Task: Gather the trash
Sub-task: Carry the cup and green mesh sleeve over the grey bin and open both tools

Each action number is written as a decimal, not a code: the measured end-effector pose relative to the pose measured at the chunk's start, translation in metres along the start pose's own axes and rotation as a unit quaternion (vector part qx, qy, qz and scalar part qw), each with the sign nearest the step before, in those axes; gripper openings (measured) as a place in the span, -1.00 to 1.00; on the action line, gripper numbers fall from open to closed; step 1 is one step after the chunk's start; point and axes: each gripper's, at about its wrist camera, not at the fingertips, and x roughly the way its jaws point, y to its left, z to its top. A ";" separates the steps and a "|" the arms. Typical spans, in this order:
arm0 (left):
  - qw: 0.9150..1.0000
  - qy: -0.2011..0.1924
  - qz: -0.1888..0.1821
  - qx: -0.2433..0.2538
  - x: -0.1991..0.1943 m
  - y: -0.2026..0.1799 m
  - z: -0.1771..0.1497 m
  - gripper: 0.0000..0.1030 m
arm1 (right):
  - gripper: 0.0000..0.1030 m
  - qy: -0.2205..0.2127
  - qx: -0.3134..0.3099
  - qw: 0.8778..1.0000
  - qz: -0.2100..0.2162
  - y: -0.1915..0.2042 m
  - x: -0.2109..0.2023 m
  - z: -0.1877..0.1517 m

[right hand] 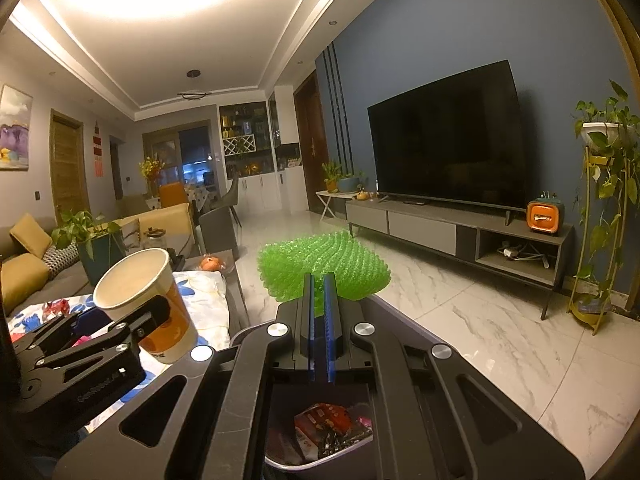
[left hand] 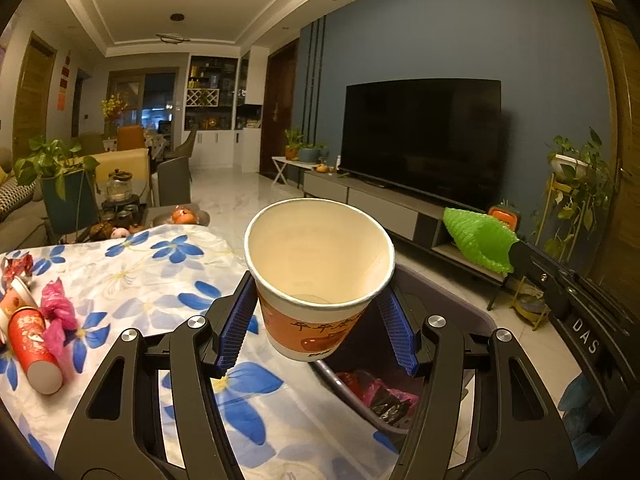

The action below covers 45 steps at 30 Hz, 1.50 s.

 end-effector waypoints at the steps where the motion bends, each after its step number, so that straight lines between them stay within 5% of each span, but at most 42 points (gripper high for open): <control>1: 1.000 0.001 -0.001 0.001 0.002 -0.002 0.000 0.16 | -0.90 0.001 0.001 1.000 0.001 -0.001 0.001 -0.001; 18: 1.000 0.019 -0.024 0.007 0.034 -0.014 -0.010 0.16 | -0.89 0.010 0.002 1.000 0.025 -0.011 0.017 0.001; 26: 0.999 0.031 -0.037 0.005 0.042 -0.015 -0.015 0.18 | -0.64 0.010 0.014 1.000 0.020 -0.017 0.020 -0.002; 28: 0.998 0.034 -0.044 0.013 0.047 -0.020 -0.016 0.20 | -0.30 0.004 0.020 1.000 0.013 -0.018 0.017 -0.002; 31: 0.997 0.044 -0.058 0.019 0.055 -0.027 -0.019 0.23 | -0.10 -0.002 0.028 1.000 0.008 -0.023 0.014 -0.002; 37: 0.997 0.049 -0.061 0.018 0.058 -0.026 -0.028 0.61 | 0.00 -0.003 0.038 0.999 -0.002 -0.030 0.010 -0.004; 45: 0.998 0.048 -0.043 -0.010 0.048 -0.007 -0.030 0.71 | 0.00 0.001 0.038 0.999 0.002 -0.028 0.006 -0.007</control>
